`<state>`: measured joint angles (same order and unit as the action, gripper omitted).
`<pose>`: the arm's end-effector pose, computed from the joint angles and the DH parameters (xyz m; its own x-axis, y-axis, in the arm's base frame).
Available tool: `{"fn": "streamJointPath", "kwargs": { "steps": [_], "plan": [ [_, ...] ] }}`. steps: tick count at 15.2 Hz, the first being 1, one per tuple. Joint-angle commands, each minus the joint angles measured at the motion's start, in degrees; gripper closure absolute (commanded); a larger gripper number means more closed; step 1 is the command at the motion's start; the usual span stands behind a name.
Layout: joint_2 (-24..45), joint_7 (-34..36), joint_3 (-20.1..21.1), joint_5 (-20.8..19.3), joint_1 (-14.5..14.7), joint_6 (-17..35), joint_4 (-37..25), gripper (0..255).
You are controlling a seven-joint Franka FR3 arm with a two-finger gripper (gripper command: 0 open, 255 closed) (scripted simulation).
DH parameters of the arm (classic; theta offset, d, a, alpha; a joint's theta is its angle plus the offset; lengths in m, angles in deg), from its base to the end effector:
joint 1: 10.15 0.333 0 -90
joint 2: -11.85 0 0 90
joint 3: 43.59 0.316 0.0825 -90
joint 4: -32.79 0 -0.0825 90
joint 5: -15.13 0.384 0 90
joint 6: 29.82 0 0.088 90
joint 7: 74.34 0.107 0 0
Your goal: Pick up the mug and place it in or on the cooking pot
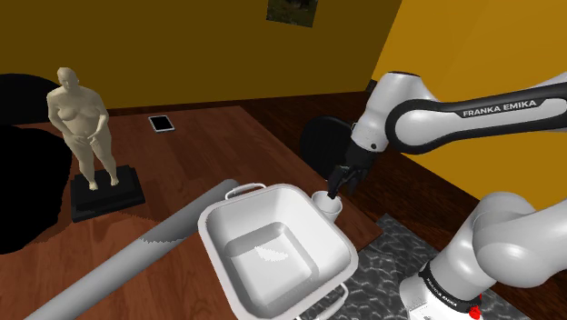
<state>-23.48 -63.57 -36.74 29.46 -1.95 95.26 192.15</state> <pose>0.3269 0.0935 0.3857 0.9960 -0.0876 -0.0159 -0.0890 -0.9866 -0.1368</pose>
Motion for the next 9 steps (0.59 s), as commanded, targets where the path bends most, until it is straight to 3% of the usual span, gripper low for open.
{"fn": "streamJointPath", "kwargs": {
  "steps": [1, 5, 9],
  "plan": [
    [1.27, 0.04, 0.42, 0.62, 0.40, 2.36, 1.01, 0],
    [4.14, -0.33, 0.98, 1.63, 0.98, 7.09, 2.84, 0],
    [4.14, -0.33, 0.98, 1.63, 0.98, 7.09, 2.84, 0]
  ]
}}
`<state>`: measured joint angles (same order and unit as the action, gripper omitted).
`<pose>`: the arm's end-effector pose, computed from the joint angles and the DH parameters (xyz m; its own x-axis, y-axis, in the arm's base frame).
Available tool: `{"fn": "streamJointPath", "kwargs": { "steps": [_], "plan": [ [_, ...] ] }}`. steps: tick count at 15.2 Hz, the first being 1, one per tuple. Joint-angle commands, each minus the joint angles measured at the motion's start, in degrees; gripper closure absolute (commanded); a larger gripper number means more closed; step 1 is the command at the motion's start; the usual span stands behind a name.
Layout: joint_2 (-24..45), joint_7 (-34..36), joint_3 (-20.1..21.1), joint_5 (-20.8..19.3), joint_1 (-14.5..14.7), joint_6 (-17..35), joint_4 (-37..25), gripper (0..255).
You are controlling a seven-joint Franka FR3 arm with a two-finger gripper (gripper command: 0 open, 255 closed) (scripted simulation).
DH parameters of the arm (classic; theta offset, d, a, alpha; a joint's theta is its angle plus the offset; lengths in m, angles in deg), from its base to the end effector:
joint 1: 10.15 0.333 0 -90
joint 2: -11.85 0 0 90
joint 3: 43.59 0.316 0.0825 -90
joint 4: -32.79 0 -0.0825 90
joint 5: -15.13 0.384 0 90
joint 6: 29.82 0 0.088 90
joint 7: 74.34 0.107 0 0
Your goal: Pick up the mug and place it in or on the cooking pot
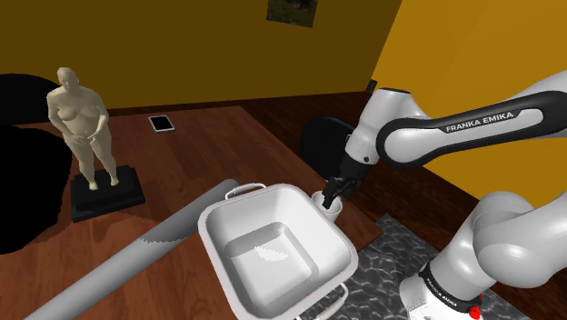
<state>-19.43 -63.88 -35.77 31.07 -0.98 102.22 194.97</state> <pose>0.3265 0.0999 0.3504 0.9959 -0.0886 -0.0159 -0.0899 -0.9864 -0.1378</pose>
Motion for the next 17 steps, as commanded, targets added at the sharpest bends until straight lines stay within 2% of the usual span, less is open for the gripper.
{"fn": "streamJointPath", "kwargs": {
  "steps": [1, 4, 5, 14, 17],
  "plan": [
    [0.09, -0.01, 0.01, 0.02, 0.01, 0.12, 0.02, 0],
    [0.07, -0.01, 0.01, 0.02, 0.01, 0.11, 0.02, 0],
    [0.07, -0.01, 0.01, 0.02, 0.01, 0.11, 0.02, 255],
    [0.09, -0.01, 0.01, 0.02, 0.01, 0.12, 0.02, 255],
    [-1.76, 0.50, -0.14, -0.52, -0.22, -2.97, -1.24, 255]
  ]
}}
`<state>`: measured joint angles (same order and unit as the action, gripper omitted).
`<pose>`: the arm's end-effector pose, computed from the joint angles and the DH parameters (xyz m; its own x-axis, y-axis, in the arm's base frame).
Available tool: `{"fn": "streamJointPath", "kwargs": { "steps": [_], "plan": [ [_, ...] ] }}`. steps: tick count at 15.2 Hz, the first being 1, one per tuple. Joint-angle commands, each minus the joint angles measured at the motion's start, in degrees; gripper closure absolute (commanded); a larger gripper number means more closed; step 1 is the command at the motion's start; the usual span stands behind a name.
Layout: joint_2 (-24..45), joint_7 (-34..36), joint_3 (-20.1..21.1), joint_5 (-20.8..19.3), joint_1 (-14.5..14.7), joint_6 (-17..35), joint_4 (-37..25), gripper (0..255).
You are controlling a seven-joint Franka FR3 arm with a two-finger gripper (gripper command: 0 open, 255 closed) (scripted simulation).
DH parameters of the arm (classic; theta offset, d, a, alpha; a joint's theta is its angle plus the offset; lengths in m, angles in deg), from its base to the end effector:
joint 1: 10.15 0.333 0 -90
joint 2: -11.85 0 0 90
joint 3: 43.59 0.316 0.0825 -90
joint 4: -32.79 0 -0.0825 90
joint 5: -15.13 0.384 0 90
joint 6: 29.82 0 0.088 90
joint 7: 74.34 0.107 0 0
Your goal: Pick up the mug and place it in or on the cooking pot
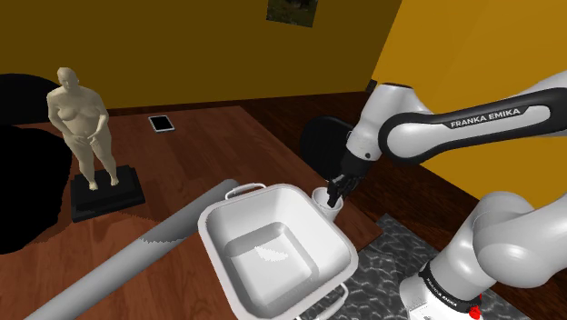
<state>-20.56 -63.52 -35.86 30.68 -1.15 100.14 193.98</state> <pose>0.3273 0.1002 0.3614 0.9960 -0.0885 -0.0155 -0.0897 -0.9864 -0.1378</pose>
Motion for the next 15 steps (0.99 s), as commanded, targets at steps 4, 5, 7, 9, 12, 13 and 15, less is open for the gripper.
{"fn": "streamJointPath", "kwargs": {
  "steps": [4, 5, 7, 9, 12, 13, 15],
  "plan": [
    [-2.75, 0.74, -0.29, -0.79, -0.32, -4.85, -2.13, 255],
    [-3.21, 0.88, -0.35, -0.95, -0.38, -5.81, -2.63, 255],
    [-4.08, 1.16, -0.48, -1.24, -0.50, -7.71, -3.68, 255],
    [-4.85, 1.43, -0.62, -1.52, -0.60, -9.56, -4.77, 255],
    [-5.85, 1.81, -0.82, -1.91, -0.74, -12.27, -6.50, 255],
    [-6.14, 1.94, -0.89, -2.03, -0.79, -13.15, -7.10, 255],
    [-6.66, 2.18, -1.03, -2.27, -0.87, -14.89, -8.33, 255]
  ]
}}
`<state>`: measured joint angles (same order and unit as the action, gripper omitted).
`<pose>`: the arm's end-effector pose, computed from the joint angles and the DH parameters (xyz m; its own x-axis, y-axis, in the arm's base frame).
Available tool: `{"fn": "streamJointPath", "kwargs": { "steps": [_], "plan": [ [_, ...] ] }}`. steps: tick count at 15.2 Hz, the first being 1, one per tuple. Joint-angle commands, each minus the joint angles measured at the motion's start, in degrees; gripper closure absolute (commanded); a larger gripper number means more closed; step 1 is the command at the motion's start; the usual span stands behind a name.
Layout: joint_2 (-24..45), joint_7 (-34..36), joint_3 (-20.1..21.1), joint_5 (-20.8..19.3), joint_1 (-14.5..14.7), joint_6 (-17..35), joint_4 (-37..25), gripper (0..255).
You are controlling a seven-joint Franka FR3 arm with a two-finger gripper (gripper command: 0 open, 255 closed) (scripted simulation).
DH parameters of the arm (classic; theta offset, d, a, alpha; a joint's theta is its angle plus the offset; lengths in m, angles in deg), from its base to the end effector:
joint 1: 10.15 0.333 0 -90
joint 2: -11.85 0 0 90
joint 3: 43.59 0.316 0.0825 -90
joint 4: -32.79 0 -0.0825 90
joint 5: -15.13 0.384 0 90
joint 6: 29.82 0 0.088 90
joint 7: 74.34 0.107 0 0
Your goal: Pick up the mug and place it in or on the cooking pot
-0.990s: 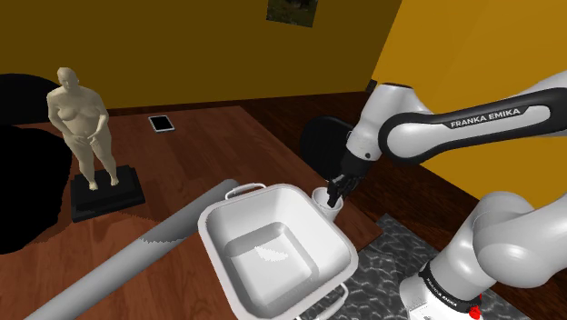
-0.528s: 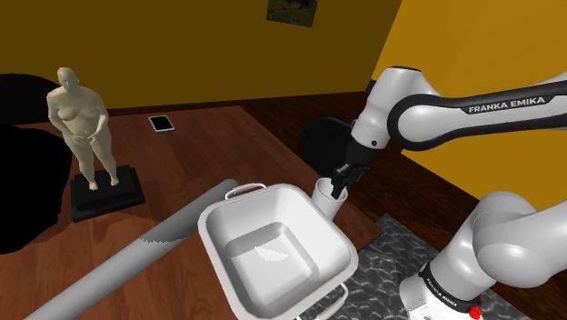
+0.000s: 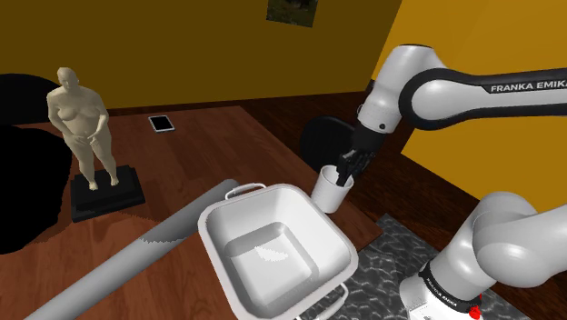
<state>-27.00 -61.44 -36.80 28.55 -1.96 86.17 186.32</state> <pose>0.3265 0.1002 0.4395 0.9960 -0.0884 -0.0151 -0.0897 -0.9864 -0.1379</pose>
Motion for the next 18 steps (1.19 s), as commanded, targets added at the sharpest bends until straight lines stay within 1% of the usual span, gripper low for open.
{"fn": "streamJointPath", "kwargs": {
  "steps": [1, 18],
  "plan": [
    [-0.45, 0.22, -0.16, -0.25, -0.10, -1.77, -1.30, 255],
    [-1.84, 2.05, -1.24, -1.76, -0.58, -15.23, -13.48, 255]
  ]
}}
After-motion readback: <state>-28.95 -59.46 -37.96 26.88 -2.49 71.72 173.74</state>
